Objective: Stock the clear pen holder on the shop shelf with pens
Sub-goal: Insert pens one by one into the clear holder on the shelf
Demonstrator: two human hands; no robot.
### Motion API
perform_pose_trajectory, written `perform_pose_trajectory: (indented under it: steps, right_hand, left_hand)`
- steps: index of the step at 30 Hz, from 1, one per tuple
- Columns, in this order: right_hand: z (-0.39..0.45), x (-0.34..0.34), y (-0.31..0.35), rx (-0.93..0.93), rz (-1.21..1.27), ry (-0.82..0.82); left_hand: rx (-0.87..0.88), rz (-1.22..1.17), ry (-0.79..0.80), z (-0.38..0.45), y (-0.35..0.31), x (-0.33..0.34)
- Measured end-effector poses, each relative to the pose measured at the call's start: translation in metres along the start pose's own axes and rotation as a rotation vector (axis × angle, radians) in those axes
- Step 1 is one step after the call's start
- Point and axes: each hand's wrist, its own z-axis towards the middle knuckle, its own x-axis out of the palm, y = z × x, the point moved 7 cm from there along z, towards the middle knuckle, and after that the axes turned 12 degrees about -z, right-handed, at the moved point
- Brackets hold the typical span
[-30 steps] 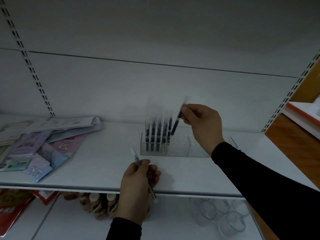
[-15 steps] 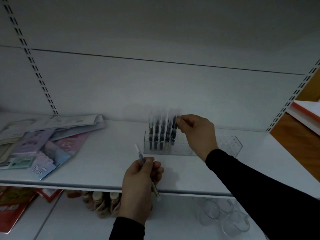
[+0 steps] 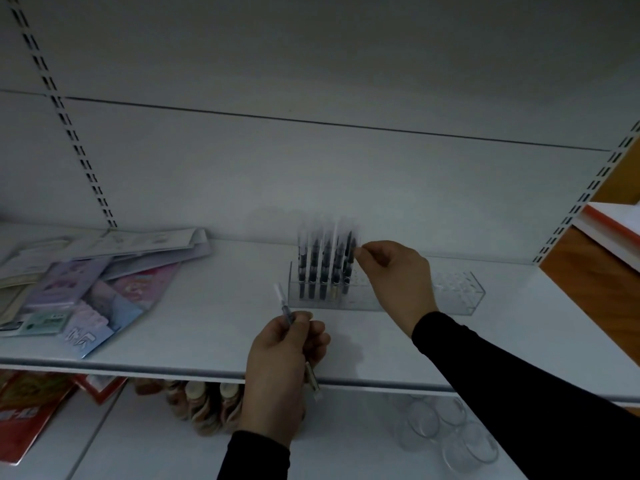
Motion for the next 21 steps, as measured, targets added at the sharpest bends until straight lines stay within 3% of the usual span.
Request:
perform_pose_trajectory:
  steps: [3,8,11,17,21]
  right_hand:
    - [-0.011,-0.002,-0.001,0.024,0.044,0.045]
    - [-0.038,0.015,0.019,-0.046,0.213,0.356]
    - [-0.051,0.02,0.027,-0.119,0.21,0.462]
    - [-0.052,0.007,0.024,-0.111,0.222,0.44]
    - [-0.042,-0.006,0.016,-0.033,0.312,0.353]
  left_hand:
    - [0.011,0.004,0.015,-0.001,-0.001,0.002]
    - [0.012,0.027,0.086,-0.006,-0.001,0.013]
    - [0.058,0.129,0.164,-0.012,-0.003,0.022]
    - [0.097,0.28,0.247,-0.021,0.0,0.041]
    - [0.177,0.522,0.247,-0.014,-0.007,0.041]
